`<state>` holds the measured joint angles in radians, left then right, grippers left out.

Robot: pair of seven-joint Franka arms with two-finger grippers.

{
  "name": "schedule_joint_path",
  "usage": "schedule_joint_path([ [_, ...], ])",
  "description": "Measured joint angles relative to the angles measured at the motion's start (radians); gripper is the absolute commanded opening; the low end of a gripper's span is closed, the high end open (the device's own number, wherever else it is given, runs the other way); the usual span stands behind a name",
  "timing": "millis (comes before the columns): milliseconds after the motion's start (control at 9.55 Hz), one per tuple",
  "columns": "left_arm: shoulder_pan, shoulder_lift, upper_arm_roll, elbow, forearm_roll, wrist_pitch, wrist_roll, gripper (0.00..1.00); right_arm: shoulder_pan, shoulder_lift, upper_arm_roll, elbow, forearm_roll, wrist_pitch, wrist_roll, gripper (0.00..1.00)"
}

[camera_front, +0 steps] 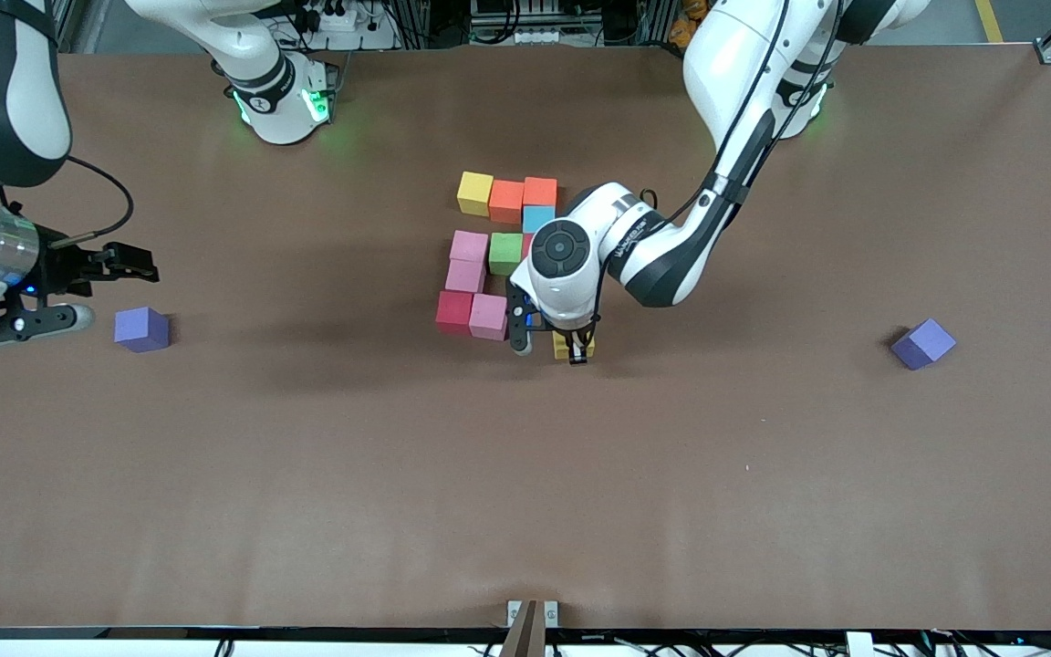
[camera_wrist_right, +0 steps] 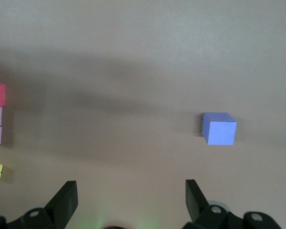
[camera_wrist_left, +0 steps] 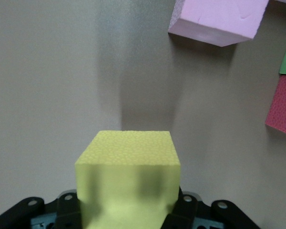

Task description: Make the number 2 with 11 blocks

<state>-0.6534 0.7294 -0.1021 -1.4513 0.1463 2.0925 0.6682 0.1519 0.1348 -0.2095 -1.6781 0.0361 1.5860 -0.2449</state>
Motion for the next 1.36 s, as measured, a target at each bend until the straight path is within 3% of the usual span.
schedule_joint_path([
  [1362,-0.108,0.085,-0.001,0.001,0.000,0.104,-0.023,0.00,-0.006,0.007,0.017,0.000,-0.017,0.001,0.078,1.00],
])
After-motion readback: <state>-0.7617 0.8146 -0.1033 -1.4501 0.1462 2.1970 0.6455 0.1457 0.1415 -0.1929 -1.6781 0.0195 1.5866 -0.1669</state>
